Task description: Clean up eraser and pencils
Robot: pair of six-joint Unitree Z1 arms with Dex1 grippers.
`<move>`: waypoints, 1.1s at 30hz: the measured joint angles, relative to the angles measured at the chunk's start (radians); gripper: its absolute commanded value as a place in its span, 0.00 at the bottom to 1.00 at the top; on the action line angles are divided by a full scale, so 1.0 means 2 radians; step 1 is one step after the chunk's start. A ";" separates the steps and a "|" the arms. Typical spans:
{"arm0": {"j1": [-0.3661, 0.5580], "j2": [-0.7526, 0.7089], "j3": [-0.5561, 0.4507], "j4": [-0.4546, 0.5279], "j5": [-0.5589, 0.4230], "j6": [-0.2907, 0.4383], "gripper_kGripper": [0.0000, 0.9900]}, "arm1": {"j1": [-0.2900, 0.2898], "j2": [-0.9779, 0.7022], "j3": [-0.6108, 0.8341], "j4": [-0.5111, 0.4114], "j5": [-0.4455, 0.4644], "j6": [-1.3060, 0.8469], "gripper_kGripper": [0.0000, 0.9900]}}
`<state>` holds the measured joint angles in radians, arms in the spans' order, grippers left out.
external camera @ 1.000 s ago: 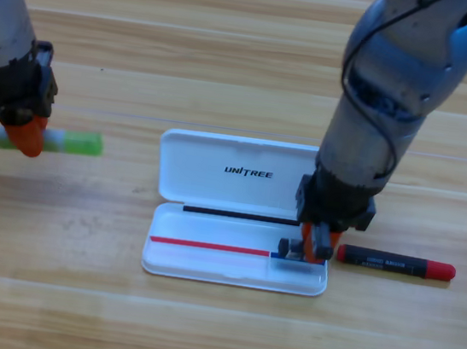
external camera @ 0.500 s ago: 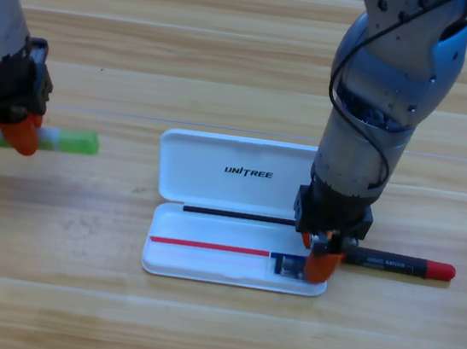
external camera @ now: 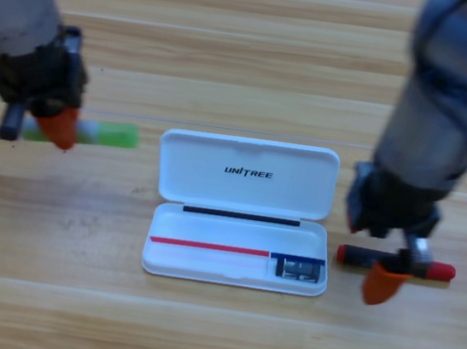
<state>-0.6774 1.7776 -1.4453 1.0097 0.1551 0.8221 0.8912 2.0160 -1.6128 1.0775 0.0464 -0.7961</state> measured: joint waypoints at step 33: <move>-0.125 0.203 -0.123 -0.004 -0.047 -0.054 0.00 | -0.094 0.072 0.041 -0.063 -0.019 -0.052 0.70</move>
<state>-0.9268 2.1842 -1.6919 1.0021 0.0611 0.7131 0.7039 2.1604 -1.5305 0.9506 0.0085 -0.8999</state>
